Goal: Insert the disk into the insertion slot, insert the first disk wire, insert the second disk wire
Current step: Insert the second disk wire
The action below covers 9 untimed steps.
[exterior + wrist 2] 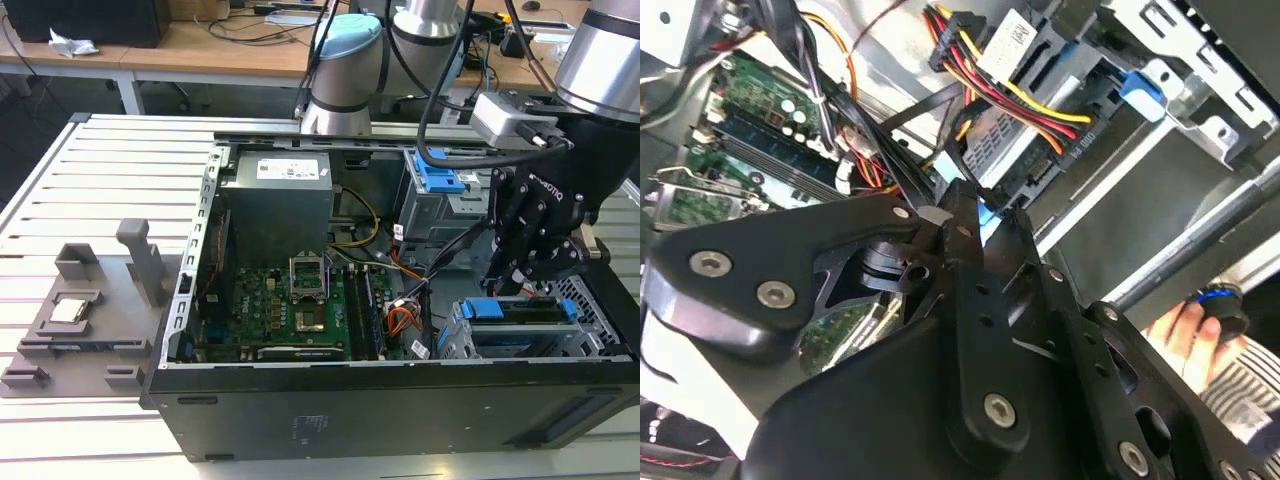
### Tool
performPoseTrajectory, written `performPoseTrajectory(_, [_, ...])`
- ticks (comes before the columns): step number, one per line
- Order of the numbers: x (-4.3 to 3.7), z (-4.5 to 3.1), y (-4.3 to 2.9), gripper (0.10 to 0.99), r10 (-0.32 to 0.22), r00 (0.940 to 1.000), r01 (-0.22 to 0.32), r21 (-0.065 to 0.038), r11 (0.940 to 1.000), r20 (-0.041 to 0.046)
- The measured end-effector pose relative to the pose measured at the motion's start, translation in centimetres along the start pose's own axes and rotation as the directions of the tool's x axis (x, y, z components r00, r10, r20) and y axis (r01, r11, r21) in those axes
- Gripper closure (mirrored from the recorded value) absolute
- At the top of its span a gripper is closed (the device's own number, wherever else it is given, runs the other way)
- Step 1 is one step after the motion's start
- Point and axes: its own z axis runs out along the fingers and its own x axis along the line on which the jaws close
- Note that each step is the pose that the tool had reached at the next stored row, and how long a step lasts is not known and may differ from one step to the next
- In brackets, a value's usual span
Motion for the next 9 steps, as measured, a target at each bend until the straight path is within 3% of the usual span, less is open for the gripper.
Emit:
performPoseTrajectory(4, [0.0,0.0,0.0,0.796,0.0,1.0,0.0,0.0,1.0,-0.0017])
performPoseTrajectory(6, [0.0,0.0,0.0,0.929,0.0,1.0,0.0,0.0,1.0,-0.0025])
performPoseTrajectory(9, [0.0,0.0,0.0,0.937,0.0,1.0,0.0,0.0,1.0,-0.0034])
